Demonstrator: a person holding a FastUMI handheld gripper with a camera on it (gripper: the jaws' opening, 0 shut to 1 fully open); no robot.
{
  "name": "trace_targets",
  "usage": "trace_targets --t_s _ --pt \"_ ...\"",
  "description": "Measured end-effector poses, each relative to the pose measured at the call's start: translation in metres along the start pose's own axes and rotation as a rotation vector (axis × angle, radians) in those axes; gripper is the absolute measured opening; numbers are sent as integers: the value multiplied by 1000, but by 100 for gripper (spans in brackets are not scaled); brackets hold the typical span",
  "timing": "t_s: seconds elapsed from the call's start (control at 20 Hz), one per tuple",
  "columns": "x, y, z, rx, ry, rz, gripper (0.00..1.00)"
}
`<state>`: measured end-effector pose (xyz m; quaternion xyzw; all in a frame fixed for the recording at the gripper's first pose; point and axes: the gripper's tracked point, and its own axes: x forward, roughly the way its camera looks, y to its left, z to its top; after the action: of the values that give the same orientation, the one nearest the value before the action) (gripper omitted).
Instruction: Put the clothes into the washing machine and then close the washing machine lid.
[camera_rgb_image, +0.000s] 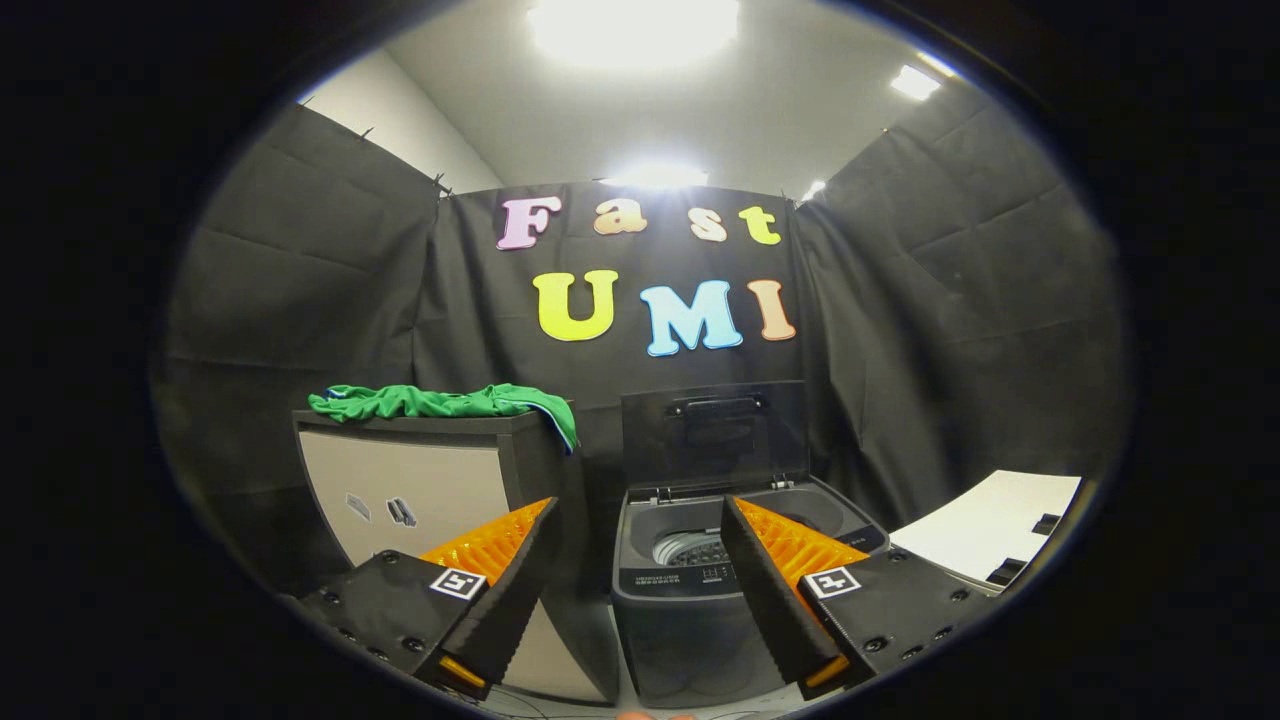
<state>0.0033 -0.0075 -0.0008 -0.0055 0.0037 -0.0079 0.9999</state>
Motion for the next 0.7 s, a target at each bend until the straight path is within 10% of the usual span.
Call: trace_targets --t_s 0.7 --pt "3 11 12 -11 -10 22 99"
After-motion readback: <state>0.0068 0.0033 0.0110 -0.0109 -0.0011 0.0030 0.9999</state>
